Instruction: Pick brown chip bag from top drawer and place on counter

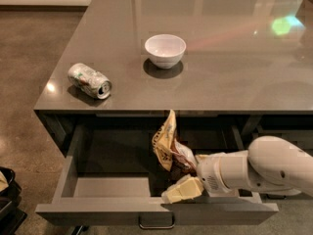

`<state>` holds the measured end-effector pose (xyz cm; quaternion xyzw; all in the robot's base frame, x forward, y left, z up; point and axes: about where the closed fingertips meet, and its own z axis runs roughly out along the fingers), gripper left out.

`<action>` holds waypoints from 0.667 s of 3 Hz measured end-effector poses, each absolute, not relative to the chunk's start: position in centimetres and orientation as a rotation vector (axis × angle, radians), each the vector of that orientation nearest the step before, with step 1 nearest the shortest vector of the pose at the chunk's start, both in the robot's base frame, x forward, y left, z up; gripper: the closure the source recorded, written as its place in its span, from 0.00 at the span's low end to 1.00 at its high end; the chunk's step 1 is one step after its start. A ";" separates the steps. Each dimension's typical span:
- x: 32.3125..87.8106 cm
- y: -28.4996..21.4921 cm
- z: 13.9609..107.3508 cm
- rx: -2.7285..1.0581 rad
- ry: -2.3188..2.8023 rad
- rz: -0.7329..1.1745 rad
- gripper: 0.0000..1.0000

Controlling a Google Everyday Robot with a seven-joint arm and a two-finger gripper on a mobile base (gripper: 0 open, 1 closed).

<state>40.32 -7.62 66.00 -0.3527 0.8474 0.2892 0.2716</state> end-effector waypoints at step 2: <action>41.6 -4.9 68.1 -1.048 2.274 0.710 0.19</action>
Offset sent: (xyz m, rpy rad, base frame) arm 0.0105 0.0186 0.0167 -0.0519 -0.0278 0.0367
